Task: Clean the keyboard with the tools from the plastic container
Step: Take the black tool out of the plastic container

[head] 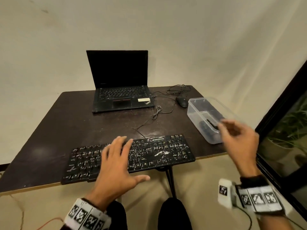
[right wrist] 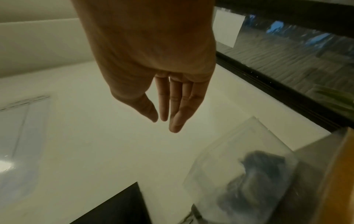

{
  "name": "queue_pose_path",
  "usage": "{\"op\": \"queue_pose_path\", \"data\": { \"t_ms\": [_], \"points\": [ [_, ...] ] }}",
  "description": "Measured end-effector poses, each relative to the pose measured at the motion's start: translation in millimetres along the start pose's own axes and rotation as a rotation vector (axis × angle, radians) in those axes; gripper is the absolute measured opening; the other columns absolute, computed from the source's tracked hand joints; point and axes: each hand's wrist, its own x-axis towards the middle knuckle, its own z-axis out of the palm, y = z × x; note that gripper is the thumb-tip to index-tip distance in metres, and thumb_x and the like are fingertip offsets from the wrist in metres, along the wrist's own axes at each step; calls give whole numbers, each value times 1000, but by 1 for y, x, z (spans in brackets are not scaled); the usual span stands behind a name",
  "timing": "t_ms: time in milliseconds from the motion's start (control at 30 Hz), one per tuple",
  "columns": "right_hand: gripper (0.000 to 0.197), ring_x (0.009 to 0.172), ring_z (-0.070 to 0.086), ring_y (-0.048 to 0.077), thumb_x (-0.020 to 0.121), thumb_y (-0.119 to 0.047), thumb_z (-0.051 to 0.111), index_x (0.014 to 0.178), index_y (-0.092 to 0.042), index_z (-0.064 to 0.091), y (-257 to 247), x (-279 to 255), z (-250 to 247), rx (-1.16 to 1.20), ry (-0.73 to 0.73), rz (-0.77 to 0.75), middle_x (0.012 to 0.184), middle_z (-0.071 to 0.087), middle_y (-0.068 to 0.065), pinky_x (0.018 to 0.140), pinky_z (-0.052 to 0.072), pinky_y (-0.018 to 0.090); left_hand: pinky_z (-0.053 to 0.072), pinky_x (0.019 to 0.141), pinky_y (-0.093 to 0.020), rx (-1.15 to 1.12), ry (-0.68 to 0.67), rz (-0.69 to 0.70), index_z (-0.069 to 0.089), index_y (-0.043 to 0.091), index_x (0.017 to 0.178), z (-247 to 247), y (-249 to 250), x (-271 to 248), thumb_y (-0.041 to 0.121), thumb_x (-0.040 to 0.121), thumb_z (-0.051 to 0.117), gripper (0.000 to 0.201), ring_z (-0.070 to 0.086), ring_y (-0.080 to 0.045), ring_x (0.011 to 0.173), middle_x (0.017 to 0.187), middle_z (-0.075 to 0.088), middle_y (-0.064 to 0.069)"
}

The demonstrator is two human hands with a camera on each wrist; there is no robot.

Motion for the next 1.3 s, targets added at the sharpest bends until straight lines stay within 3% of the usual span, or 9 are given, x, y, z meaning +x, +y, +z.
{"op": "queue_pose_path", "data": {
  "t_ms": [100, 200, 300, 367, 500, 633, 1033, 1200, 1300],
  "points": [
    [12, 84, 72, 6, 94, -21, 75, 104, -25, 81, 3, 65, -3, -135, -67, 47, 92, 79, -4, 85, 60, 26, 2, 129, -47, 30, -152, 47, 23, 19, 164, 11, 8, 29, 114, 42, 35, 155, 8, -23, 159, 169, 18, -2],
    [19, 94, 68, 17, 92, -25, 78, 111, -23, 79, 19, 119, 12, -433, -390, 145, 107, 78, -1, 91, 52, 30, -4, 130, -45, 82, -298, 33, 7, 21, 165, 17, 2, 51, 114, 28, 21, 166, 1, -21, 159, 169, 9, 0],
    [39, 113, 66, 26, 91, -23, 80, 129, -19, 72, 36, 146, 33, -606, -676, 212, 131, 71, 8, 102, 51, 37, -1, 129, -41, 52, -343, 24, 5, 25, 164, 18, -5, 59, 113, 26, 28, 165, 14, -16, 155, 165, 20, 4],
    [52, 112, 69, 28, 92, -21, 79, 141, -16, 64, 44, 153, 47, -623, -812, 263, 126, 70, 11, 101, 57, 42, 0, 129, -40, 31, -357, 11, 5, 25, 165, 16, -8, 60, 113, 28, 35, 165, 19, -13, 152, 163, 25, 7],
    [66, 94, 73, 27, 92, -15, 73, 154, -19, 50, 55, 158, 60, -682, -927, 276, 119, 70, 11, 84, 65, 39, -2, 129, -41, 25, -330, -10, 7, 24, 165, 16, -7, 57, 104, 44, 56, 153, 20, -9, 152, 163, 25, 10],
    [77, 119, 65, 31, 92, -13, 75, 161, -22, 41, 57, 157, 68, -735, -1003, 257, 147, 58, 13, 97, 60, 39, -2, 129, -40, 4, -301, -27, 10, 25, 165, 16, -10, 54, 101, 47, 60, 149, 20, -7, 152, 163, 26, 12],
    [78, 118, 63, 29, 69, -34, 99, 135, -18, 63, 67, 154, 74, -713, -930, 308, 130, 67, 6, 107, 52, 44, -6, 127, -36, 41, -313, -37, 5, 25, 165, 8, -13, 52, 103, 49, 57, 149, 16, -5, 152, 163, 20, 16],
    [54, 108, 70, 31, 78, -21, 91, 125, -10, 67, 65, 151, 69, -574, -832, 356, 118, 73, 12, 96, 59, 42, -5, 128, -38, 37, -316, -43, 4, 25, 165, 9, -13, 52, 103, 48, 57, 151, 16, -6, 152, 163, 20, 16],
    [53, 95, 70, 37, 79, -1, 88, 124, -4, 61, 47, 157, 52, -233, -661, 480, 111, 69, 20, 80, 66, 50, -5, 129, -38, 13, -309, -44, 6, 25, 165, 10, -14, 51, 102, 48, 59, 150, 16, -6, 151, 162, 21, 16]
  ]
}}
